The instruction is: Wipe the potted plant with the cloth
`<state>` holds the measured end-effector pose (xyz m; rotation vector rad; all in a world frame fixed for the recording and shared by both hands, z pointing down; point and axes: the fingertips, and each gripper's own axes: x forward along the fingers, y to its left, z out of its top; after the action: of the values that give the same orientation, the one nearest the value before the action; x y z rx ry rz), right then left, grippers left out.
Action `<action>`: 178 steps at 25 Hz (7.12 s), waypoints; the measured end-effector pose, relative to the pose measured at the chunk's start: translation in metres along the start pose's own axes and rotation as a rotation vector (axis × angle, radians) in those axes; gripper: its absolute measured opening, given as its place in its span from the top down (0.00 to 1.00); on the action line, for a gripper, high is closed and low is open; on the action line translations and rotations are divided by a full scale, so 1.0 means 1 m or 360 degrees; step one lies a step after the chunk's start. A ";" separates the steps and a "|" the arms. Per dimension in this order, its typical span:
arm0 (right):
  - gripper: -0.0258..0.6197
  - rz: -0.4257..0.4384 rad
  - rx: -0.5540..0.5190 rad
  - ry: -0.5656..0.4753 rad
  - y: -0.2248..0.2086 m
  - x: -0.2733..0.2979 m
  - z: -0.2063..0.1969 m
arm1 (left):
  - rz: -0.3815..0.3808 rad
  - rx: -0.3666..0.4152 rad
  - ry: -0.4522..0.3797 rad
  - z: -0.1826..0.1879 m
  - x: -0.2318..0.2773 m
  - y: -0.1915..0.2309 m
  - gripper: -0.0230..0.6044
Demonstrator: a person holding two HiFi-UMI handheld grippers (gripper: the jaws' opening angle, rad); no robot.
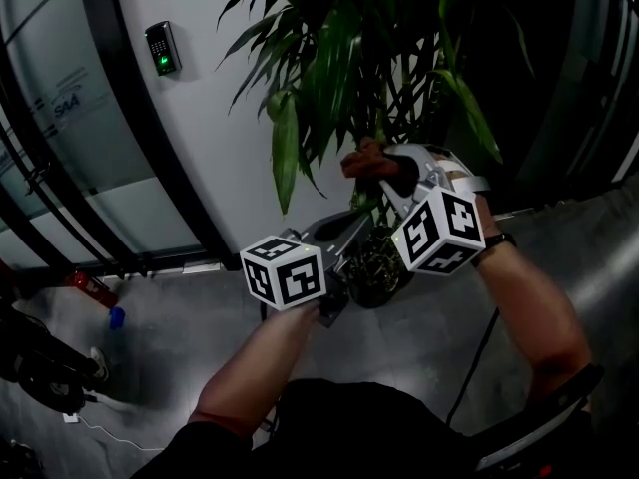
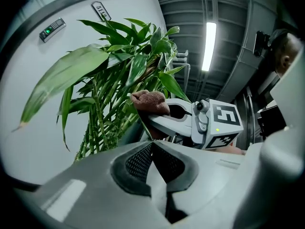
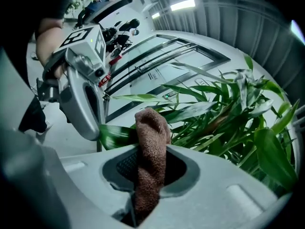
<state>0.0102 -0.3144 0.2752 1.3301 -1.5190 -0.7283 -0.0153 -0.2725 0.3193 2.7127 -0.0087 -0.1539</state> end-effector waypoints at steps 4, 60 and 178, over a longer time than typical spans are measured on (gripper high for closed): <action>0.86 0.0115 0.0053 -0.0026 0.022 -0.011 0.006 | -0.0004 -0.0006 0.0001 0.000 -0.001 -0.001 0.93; 0.86 -0.0231 0.0317 -0.0012 -0.125 -0.170 -0.168 | -0.0109 0.0065 -0.0278 0.035 0.193 -0.091 0.67; 0.86 0.0263 0.0006 -0.0921 -0.116 -0.063 -0.110 | 0.0490 0.0042 -0.0246 -0.026 0.166 -0.049 0.93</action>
<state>0.1537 -0.2638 0.1950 1.0220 -2.0548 -1.0608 0.1516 -0.2221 0.3048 2.6779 -0.4728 -0.2719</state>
